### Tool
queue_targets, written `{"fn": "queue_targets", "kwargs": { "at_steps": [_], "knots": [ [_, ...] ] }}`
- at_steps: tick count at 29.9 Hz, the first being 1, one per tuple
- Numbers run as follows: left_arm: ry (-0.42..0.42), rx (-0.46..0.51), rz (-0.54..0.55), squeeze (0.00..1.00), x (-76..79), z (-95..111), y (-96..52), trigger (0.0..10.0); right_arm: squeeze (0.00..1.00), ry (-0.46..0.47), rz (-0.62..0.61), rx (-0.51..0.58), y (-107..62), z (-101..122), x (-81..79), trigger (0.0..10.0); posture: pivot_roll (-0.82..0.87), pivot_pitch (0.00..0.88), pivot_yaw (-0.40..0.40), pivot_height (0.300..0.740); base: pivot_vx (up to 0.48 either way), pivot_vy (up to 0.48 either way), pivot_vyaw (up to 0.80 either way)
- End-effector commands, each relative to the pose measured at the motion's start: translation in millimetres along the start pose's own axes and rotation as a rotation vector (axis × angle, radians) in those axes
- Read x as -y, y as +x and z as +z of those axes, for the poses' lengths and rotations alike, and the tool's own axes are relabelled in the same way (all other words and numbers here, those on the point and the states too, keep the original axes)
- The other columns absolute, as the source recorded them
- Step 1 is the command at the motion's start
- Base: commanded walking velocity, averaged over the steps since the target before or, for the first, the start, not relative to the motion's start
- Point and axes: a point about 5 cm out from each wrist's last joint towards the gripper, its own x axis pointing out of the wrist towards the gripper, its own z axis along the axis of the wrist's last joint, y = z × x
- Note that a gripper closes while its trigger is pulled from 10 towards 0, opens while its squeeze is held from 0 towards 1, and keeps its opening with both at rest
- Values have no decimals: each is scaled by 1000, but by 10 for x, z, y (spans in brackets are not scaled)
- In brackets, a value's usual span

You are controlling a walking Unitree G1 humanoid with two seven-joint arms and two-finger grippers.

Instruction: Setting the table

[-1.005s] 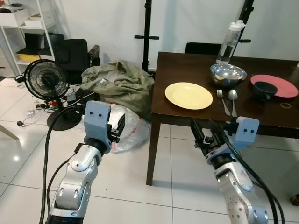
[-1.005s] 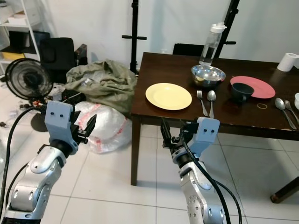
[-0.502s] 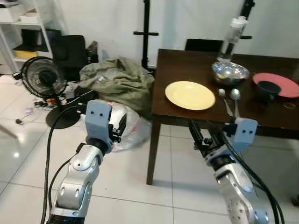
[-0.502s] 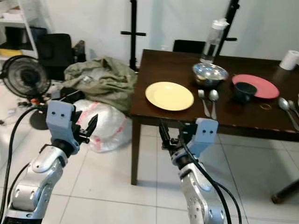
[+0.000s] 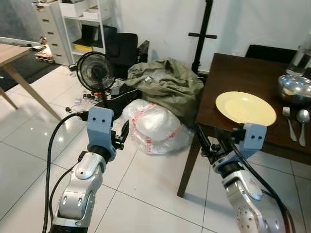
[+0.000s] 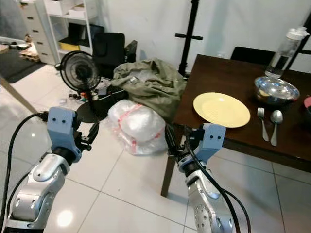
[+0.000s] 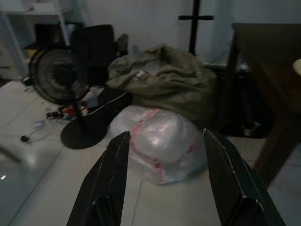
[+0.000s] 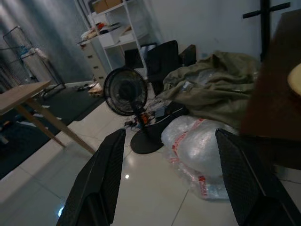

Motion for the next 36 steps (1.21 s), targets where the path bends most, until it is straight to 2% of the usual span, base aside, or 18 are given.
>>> {"fn": "queue_targets", "kwargs": {
  "at_steps": [1, 17, 25, 32, 36],
  "knots": [
    [9, -31, 32, 0, -37, -70, -5, 10000, 0, 0, 3, -15, -12, -23, 2, 10000, 92, 94, 61, 740, 0, 0, 794],
    [14, -33, 39, 0, -35, -72, 11, 10000, 0, 1, 6, -15, -18, -27, -3, 10000, 93, 96, 63, 740, 0, 0, 791],
    [36, -26, 104, 0, -91, -65, 33, 10000, 0, 5, 12, -16, -19, -33, -15, 10000, 95, 96, 63, 740, 0, 0, 793],
    [59, -42, 224, 0, -236, -78, 70, 10000, 0, 5, 16, -17, -18, -34, -20, 10000, 96, 95, 61, 740, 352, 0, 792],
    [63, -42, 244, 0, -266, -74, 79, 10000, 0, 4, 17, -16, -17, -34, -21, 10000, 96, 95, 61, 740, 480, 0, 794]
  ]
}}
